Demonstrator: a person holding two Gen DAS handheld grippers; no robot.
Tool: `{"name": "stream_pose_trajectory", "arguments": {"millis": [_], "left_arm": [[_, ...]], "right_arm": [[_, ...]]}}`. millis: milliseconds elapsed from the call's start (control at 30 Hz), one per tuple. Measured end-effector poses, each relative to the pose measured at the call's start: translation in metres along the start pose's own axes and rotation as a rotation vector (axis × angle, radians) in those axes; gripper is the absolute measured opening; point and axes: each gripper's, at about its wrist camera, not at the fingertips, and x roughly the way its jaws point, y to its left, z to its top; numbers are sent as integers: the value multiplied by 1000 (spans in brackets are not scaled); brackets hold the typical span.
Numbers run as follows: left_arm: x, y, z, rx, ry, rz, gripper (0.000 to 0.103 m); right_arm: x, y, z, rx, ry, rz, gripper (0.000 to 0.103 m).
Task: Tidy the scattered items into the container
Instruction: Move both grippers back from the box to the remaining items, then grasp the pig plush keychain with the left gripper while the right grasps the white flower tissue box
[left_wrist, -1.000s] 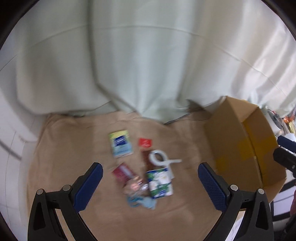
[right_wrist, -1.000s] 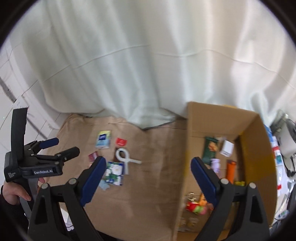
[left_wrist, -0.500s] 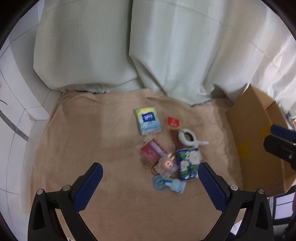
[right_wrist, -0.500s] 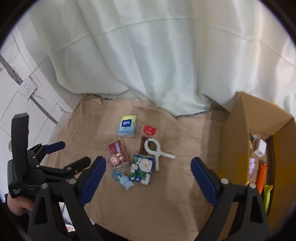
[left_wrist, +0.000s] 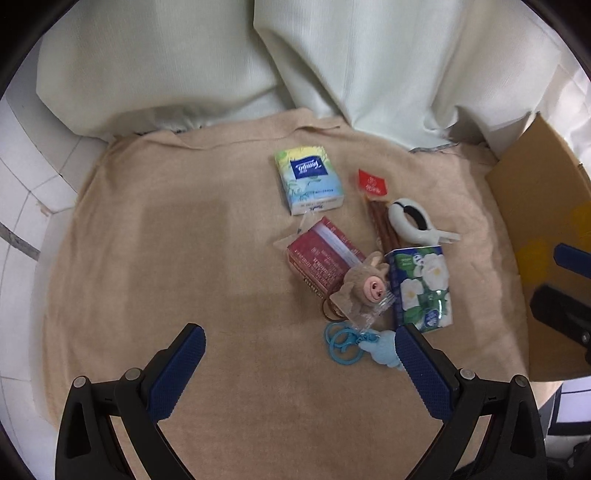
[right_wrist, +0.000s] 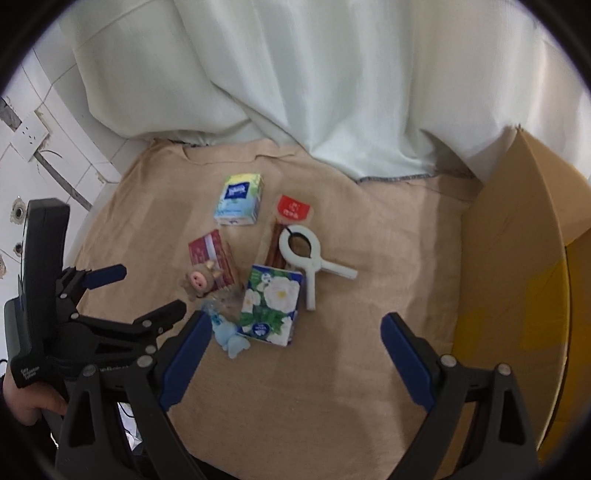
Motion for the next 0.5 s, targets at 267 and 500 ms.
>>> {"name": "stream_pose_trajectory", "arguments": {"millis": [267, 500], "left_arm": [[19, -7, 7, 21, 19, 1, 103], [27, -16, 17, 31, 11, -36, 76]], "right_arm": [[14, -8, -8, 22, 23, 8, 95], [22, -12, -9, 30, 29, 12, 95]]}}
